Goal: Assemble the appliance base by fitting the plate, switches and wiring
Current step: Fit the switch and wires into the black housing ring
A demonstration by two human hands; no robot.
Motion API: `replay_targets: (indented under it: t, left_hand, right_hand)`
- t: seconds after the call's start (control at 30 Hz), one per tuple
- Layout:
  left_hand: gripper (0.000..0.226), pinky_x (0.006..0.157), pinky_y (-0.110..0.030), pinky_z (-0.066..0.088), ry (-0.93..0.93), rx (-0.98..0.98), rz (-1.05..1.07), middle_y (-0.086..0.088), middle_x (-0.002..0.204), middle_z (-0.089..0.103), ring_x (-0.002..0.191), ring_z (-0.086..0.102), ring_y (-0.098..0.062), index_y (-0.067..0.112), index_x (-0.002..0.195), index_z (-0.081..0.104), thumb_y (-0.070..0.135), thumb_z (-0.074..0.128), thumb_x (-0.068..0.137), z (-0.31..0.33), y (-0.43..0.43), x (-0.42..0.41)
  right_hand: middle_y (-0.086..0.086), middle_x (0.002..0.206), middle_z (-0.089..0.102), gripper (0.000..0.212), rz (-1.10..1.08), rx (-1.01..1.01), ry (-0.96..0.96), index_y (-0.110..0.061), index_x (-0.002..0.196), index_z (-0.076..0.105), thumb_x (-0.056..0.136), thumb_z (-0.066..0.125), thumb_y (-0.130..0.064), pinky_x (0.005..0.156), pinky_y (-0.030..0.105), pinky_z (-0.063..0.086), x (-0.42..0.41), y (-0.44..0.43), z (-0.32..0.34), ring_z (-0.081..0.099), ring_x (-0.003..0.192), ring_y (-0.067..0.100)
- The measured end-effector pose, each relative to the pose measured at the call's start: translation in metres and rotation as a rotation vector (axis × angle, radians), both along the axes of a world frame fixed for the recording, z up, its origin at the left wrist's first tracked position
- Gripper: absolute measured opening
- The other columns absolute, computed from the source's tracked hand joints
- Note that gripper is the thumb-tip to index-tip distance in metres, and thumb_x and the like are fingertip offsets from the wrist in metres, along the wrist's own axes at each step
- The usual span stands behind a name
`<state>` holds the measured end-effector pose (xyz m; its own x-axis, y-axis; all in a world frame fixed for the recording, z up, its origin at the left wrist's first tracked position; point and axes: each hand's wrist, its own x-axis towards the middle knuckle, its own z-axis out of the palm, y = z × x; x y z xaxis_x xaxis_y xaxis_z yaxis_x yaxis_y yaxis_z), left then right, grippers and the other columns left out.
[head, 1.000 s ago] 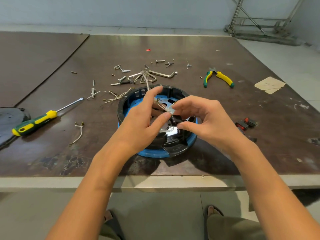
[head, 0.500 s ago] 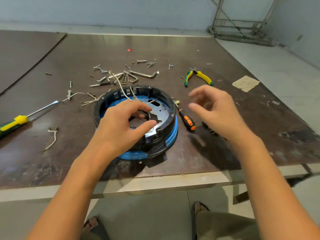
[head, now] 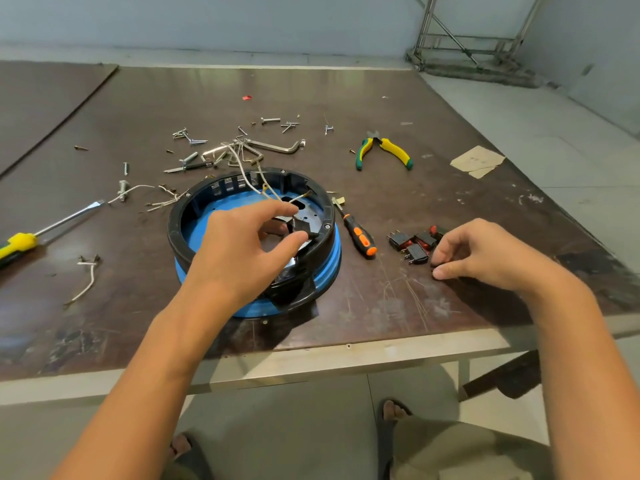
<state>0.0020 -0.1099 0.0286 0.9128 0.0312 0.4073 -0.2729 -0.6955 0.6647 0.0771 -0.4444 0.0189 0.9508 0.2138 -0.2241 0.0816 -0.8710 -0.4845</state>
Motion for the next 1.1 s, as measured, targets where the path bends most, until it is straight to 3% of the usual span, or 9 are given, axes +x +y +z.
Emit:
replay_targets:
  t: [0.2,0.33,0.47,0.57,0.67,0.83,0.97,1.1]
  left_hand:
    - [0.031,0.085,-0.021,0.058,-0.03,-0.018,0.034,0.012,0.088,0.073,0.081,0.07,0.003,0.019,0.115,0.075,0.02,0.078,0.084,0.0,-0.003,0.003]
    - [0.031,0.086,-0.022,0.058,-0.039,-0.028,-0.008,0.009,0.094,0.075,0.085,0.07,0.001,0.019,0.113,0.075,0.016,0.08,0.082,-0.002,-0.003,0.004]
    - [0.03,0.08,-0.024,0.059,-0.033,-0.122,-0.029,0.008,0.093,0.074,0.083,0.071,-0.002,0.02,0.108,0.075,0.014,0.082,0.08,-0.004,0.001,0.004]
    - [0.03,0.078,-0.029,0.061,-0.025,-0.213,-0.026,0.009,0.092,0.075,0.082,0.073,-0.003,0.02,0.107,0.076,0.016,0.084,0.079,-0.005,0.003,0.004]
    - [0.031,0.078,-0.029,0.062,-0.018,-0.254,-0.01,0.006,0.095,0.077,0.081,0.073,-0.002,0.016,0.109,0.076,0.018,0.083,0.079,-0.005,0.006,0.003]
    - [0.027,0.074,-0.029,0.062,0.014,-0.349,-0.048,0.005,0.091,0.077,0.077,0.075,-0.005,0.015,0.108,0.076,0.011,0.081,0.081,-0.006,0.009,0.001]
    - [0.024,0.073,-0.033,0.062,0.013,-0.423,-0.049,0.0,0.093,0.078,0.079,0.076,-0.011,0.01,0.107,0.077,0.011,0.079,0.083,-0.009,0.011,0.004]
    - [0.021,0.068,-0.033,0.063,0.004,-0.507,-0.05,0.001,0.087,0.078,0.072,0.076,-0.016,0.02,0.103,0.076,0.007,0.076,0.086,-0.011,0.008,0.006]
  right_hand:
    - [0.001,0.075,0.075,0.009,0.099,0.305,-0.012,-0.029,0.085,0.076,0.082,0.081,-0.022,0.072,0.026,0.051,-0.009,0.01,0.009,0.073,0.073,0.018]
    - [0.005,0.087,0.077,0.012,0.159,0.689,-0.053,-0.016,0.091,0.078,0.085,0.076,-0.006,0.072,0.022,0.055,-0.02,0.05,0.018,0.071,0.08,0.014]
    - [0.008,0.089,0.077,0.014,0.209,0.923,-0.129,-0.005,0.1,0.076,0.088,0.071,0.0,0.069,0.021,0.055,-0.028,0.11,0.016,0.071,0.078,0.01]
    - [0.01,0.088,0.077,0.014,0.225,0.985,-0.199,-0.002,0.102,0.075,0.089,0.071,-0.001,0.07,0.03,0.059,-0.031,0.143,0.012,0.072,0.077,0.016]
    - [0.003,0.081,0.076,0.011,0.197,1.026,-0.287,0.0,0.097,0.076,0.086,0.072,0.001,0.067,0.021,0.055,-0.029,0.159,0.01,0.07,0.071,0.009]
    - [0.012,0.084,0.076,0.013,0.162,1.059,-0.319,0.004,0.097,0.075,0.084,0.073,0.004,0.071,0.025,0.057,-0.029,0.173,0.01,0.071,0.074,0.015]
    - [0.009,0.087,0.076,0.015,0.142,1.113,-0.333,0.001,0.099,0.074,0.085,0.072,0.005,0.073,0.022,0.056,-0.03,0.179,0.008,0.072,0.079,0.014]
    - [0.005,0.089,0.076,0.018,0.144,1.116,-0.35,-0.002,0.101,0.074,0.086,0.07,0.007,0.075,0.02,0.055,-0.028,0.179,0.009,0.073,0.083,0.011]
